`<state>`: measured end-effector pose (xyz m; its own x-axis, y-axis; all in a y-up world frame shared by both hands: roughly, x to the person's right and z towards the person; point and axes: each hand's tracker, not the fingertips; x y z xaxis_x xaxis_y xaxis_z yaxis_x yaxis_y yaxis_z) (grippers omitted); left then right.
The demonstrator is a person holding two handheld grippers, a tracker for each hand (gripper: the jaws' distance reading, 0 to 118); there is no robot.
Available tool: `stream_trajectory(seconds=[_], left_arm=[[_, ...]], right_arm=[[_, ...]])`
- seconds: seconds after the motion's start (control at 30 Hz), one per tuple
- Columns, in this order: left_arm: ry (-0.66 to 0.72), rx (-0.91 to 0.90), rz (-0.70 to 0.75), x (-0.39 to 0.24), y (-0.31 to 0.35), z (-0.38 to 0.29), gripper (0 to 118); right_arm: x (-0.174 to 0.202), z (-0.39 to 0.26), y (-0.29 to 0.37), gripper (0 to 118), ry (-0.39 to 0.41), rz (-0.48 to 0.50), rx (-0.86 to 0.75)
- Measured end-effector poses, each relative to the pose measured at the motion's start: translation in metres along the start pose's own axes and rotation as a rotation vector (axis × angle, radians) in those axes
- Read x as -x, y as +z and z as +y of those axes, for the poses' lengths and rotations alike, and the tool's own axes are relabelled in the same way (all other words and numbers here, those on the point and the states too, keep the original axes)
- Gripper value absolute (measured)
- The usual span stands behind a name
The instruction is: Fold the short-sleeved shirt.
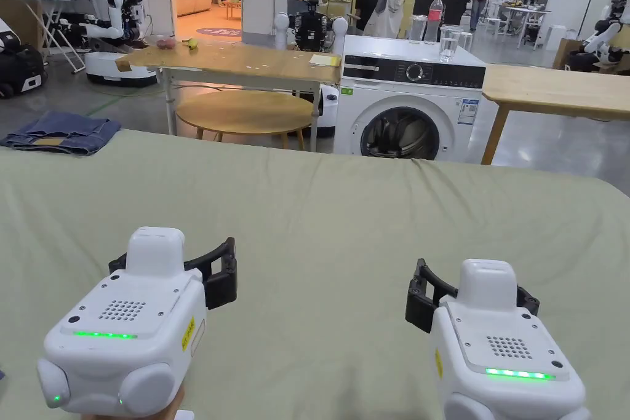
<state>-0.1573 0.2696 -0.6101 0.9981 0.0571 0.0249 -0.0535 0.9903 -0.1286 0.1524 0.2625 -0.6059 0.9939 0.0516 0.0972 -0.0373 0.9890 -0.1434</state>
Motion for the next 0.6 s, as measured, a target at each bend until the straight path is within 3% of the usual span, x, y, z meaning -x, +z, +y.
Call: stream_trajectory(seconds=[0.23,0.33,0.47,0.6], left_arm=[[0.163,-0.094,-0.042,0.017,0.003,-0.001,87],[0.087,-0.156,-0.005,0.016,0.007,-0.002,87],[-0.007,-0.115,0.029,0.012,0.006,0.003,87],[-0.020,-0.073,0.025,0.014,0.001,0.004,87]], right_arm=[[-0.002,0.002,-0.003,77,-0.037,-0.006,0.013],[-0.001,0.002,0.000,77,-0.019,-0.009,-0.019],[-0.007,0.004,-0.003,77,-0.109,0.100,0.009],[-0.004,0.006,-0.011,77,-0.121,0.032,0.056]])
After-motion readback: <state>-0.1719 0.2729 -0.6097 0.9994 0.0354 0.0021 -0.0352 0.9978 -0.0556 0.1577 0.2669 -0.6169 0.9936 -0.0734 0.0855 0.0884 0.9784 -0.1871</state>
